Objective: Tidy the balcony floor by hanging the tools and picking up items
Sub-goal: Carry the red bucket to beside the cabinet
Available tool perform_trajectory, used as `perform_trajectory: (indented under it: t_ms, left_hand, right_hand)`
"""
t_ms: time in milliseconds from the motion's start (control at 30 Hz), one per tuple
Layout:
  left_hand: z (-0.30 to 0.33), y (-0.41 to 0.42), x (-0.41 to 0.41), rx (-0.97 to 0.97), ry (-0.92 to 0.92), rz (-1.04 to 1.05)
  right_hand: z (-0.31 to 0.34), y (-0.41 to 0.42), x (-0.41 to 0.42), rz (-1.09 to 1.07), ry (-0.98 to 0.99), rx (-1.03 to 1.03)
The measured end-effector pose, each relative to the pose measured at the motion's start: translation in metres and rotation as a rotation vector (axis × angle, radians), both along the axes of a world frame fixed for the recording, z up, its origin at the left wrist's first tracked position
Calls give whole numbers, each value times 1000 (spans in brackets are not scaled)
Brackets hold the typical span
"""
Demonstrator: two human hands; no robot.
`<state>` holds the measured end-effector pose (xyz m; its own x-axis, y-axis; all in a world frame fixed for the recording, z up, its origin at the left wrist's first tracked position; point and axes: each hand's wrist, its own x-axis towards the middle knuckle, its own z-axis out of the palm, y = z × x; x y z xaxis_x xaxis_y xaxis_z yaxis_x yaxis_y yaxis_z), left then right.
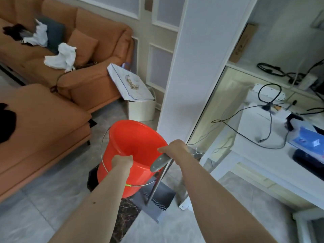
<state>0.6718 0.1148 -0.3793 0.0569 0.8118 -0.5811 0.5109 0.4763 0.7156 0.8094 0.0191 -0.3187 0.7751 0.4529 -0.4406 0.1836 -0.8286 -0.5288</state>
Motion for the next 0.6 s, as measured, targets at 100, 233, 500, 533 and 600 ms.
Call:
perform_trajectory:
  t_ms: [100, 233, 500, 533, 600]
  left_hand:
    - [-12, 22, 20, -25, 21, -5]
    - [-32, 68, 61, -74, 24, -45]
    - [-62, 144, 136, -144, 2, -84]
    - [-67, 152, 148, -150, 8, -92]
    - [-72, 162, 166, -148, 20, -101]
  right_hand:
    - [-6, 21, 18, 29, -35, -69]
    - [-13, 57, 55, 50, -55, -135]
    - [-35, 109, 128, -49, -56, -100]
    - [-39, 115, 138, -64, -49, -92]
    - [-45, 122, 153, -82, -38, -71]
